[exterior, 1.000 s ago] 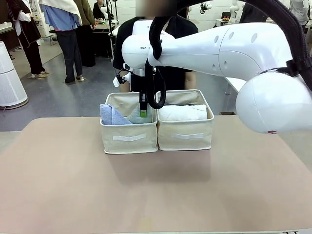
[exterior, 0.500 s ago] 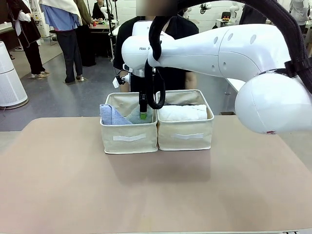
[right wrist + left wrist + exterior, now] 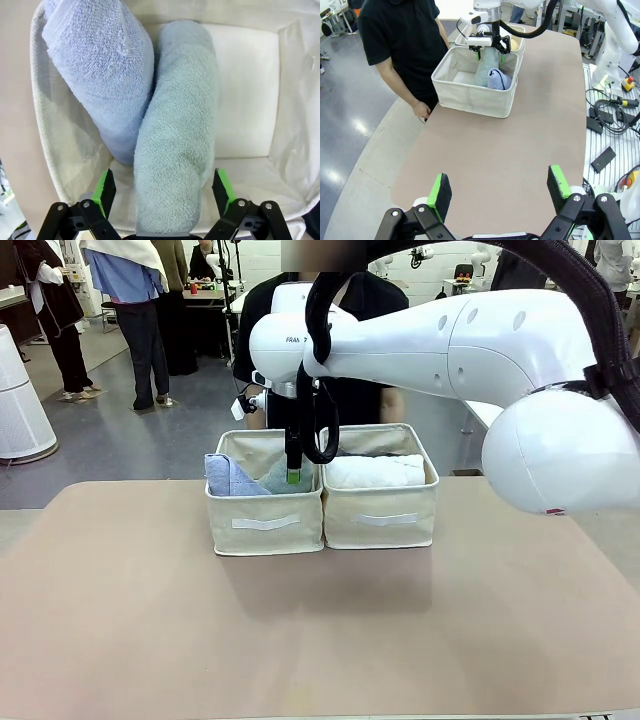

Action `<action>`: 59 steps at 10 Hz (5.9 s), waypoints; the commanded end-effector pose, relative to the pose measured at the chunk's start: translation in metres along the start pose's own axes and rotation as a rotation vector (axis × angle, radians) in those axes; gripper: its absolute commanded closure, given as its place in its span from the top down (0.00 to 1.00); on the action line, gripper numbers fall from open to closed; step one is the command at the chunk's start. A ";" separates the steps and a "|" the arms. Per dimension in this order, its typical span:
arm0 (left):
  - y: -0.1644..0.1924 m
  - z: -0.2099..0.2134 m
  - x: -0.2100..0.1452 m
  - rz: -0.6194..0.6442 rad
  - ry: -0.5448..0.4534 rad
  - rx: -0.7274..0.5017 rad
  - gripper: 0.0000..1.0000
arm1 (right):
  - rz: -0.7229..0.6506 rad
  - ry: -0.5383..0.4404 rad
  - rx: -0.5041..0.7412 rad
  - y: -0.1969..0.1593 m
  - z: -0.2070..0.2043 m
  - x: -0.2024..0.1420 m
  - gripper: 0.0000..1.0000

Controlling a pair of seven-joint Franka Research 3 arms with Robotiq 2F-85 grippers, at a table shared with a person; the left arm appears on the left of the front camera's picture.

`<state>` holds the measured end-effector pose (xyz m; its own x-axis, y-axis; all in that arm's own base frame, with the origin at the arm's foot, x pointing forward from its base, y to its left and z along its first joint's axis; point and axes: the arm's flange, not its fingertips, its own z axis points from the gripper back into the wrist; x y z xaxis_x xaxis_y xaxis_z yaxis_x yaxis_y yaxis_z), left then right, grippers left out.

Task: Sort the towels based on their folding style.
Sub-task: Pick up another triangle-folded towel from the table and place it in the left Fabric basket.

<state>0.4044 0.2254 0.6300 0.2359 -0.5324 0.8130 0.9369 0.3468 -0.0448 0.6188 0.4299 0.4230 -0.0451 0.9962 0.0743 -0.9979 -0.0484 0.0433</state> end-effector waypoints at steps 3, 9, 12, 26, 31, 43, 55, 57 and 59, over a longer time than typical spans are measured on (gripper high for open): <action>-0.001 0.001 0.001 -0.001 -0.003 -0.002 1.00 | 0.025 -0.036 -0.001 -0.007 0.016 0.001 1.00; -0.001 0.001 0.001 -0.001 -0.003 -0.002 1.00 | -0.019 -0.131 -0.128 0.004 0.083 -0.032 1.00; -0.001 0.001 0.001 -0.001 -0.003 -0.002 1.00 | -0.079 -0.214 -0.079 0.043 0.103 -0.073 1.00; -0.001 0.001 0.001 -0.001 -0.003 -0.002 1.00 | -0.463 -0.584 -0.278 0.149 0.157 -0.295 1.00; -0.001 0.001 0.001 -0.001 -0.003 -0.002 1.00 | -0.461 -0.580 -0.285 0.148 0.157 -0.294 1.00; -0.001 0.001 0.001 -0.001 -0.003 -0.002 1.00 | -0.205 -1.117 -0.068 0.204 0.230 -0.612 1.00; -0.001 0.001 0.001 -0.001 -0.003 -0.002 1.00 | -0.272 -1.110 -0.114 0.222 0.211 -0.653 1.00; -0.001 0.001 0.001 -0.001 -0.003 -0.002 1.00 | -0.272 -1.110 -0.114 0.222 0.211 -0.653 1.00; -0.001 0.001 0.001 -0.001 -0.003 -0.002 1.00 | -0.272 -1.110 -0.114 0.222 0.211 -0.653 1.00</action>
<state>0.4046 0.2261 0.6296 0.2377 -0.5321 0.8126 0.9363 0.3481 -0.0460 0.4365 -0.2459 0.5933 0.1789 0.3581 0.9164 -0.9686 0.2276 0.1002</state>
